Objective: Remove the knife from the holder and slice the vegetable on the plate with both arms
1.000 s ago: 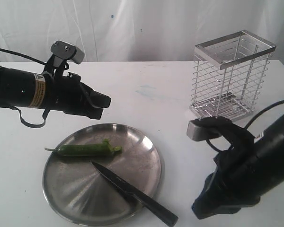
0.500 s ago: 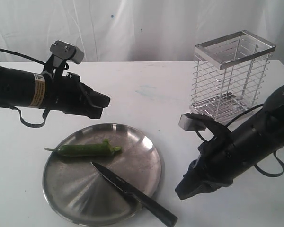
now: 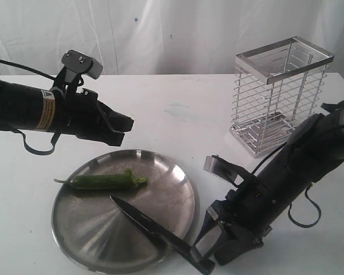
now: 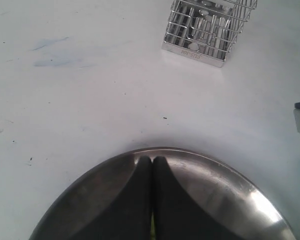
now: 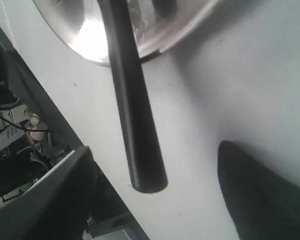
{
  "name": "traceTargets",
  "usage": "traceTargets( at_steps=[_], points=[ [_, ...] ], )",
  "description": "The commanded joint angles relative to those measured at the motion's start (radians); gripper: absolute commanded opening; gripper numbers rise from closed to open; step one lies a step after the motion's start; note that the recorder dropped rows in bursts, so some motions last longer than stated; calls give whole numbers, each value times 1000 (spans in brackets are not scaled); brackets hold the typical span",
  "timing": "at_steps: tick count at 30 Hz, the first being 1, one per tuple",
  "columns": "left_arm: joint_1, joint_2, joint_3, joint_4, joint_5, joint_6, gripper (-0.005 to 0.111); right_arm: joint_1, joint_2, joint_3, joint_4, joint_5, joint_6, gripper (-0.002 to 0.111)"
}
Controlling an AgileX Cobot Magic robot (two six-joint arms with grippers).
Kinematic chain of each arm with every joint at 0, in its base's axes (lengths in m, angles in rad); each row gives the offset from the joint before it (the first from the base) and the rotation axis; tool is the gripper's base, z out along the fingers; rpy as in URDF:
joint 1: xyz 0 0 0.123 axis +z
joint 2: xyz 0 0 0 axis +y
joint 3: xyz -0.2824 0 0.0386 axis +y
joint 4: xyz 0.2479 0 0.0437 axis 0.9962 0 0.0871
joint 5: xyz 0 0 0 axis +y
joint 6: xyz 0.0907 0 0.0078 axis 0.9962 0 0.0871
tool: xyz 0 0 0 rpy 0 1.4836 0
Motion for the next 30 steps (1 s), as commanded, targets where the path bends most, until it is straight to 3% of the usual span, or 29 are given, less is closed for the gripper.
traceTargets(
  at_steps=[1, 21, 26, 30],
  points=[
    [-5, -1, 5, 7, 12, -4, 0, -3, 27, -5, 36, 18, -14, 65],
    [-5, -1, 5, 7, 3, -4, 0, 57, 73, -5, 139, 17, -114, 64],
    [-5, -1, 5, 7, 3, -4, 0, 57, 108, -5, 139, 15, -79, 51],
    [-5, -1, 5, 7, 3, -4, 0, 57, 150, -7, 144, 33, -52, 35]
  ],
)
